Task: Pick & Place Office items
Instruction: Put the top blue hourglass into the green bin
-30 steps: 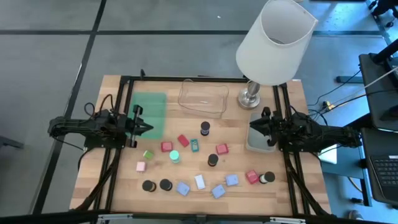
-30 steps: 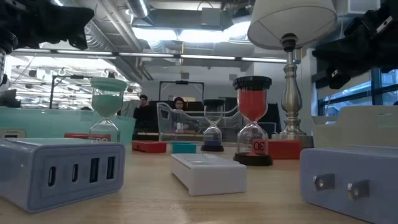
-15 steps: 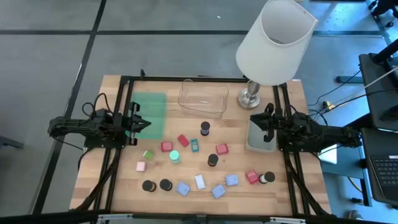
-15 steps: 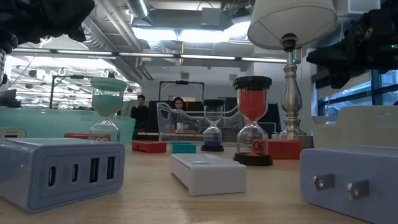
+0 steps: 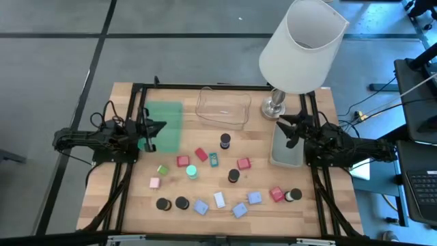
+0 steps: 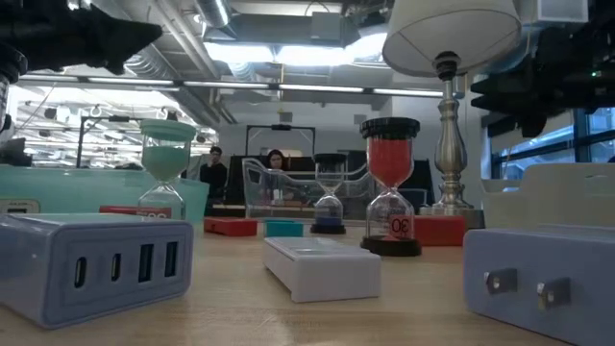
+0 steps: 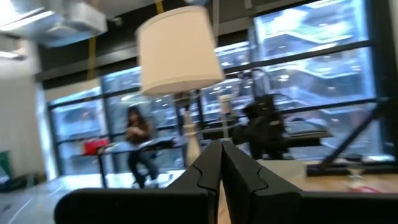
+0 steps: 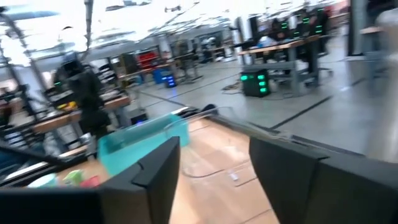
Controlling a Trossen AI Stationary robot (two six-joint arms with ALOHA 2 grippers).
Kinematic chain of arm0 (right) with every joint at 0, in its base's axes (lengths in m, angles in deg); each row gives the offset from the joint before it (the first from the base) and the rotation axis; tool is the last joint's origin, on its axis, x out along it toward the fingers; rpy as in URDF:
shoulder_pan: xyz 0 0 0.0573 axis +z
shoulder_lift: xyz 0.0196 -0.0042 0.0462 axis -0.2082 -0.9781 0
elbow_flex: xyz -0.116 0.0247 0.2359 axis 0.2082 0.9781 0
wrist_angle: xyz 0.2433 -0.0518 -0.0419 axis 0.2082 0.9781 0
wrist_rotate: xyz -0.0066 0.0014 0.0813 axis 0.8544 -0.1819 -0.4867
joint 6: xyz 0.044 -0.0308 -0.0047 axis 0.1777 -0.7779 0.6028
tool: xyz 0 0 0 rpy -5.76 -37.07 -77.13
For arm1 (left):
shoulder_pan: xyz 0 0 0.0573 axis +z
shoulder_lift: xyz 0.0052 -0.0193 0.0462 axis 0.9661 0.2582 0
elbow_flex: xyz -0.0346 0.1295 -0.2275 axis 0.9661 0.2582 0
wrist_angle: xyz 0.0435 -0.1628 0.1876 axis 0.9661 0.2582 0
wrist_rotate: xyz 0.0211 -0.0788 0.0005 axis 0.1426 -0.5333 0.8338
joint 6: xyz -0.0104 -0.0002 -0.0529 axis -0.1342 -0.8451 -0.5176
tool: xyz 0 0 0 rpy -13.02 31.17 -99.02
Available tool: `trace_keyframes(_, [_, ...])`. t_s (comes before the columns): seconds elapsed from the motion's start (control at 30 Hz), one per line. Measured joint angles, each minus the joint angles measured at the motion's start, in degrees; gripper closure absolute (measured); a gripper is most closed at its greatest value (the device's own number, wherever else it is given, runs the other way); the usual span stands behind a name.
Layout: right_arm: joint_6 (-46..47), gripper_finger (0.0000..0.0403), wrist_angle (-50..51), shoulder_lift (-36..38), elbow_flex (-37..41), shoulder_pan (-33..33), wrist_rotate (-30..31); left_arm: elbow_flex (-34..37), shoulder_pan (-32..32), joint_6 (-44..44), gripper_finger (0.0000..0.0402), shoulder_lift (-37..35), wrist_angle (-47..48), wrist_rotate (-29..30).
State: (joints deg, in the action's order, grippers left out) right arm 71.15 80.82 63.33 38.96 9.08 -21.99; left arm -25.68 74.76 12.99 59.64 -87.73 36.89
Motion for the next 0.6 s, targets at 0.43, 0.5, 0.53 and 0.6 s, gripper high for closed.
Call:
trace_keyframes(0.43, [-1.68,0.0160,3.00,-1.79,-7.27,0.01,2.20,-0.23,0.00,-2.70,0.0251,0.24,-7.11,3.74])
trace_keyframes(0.5, [-1.65,0.0161,4.48,-3.56,-9.38,0.01,2.46,-0.57,0.00,-3.59,0.0232,1.06,-8.41,4.23])
trace_keyframes(0.53, [-1.66,0.0161,5.32,-4.78,-10.55,0.02,3.03,-0.94,0.00,-4.11,0.0225,1.74,-8.85,5.02])
trace_keyframes(0.6, [-1.68,0.0161,8.31,-7.66,-13.09,0.00,4.23,-2.12,0.00,-5.34,0.0213,3.35,-8.91,6.86])
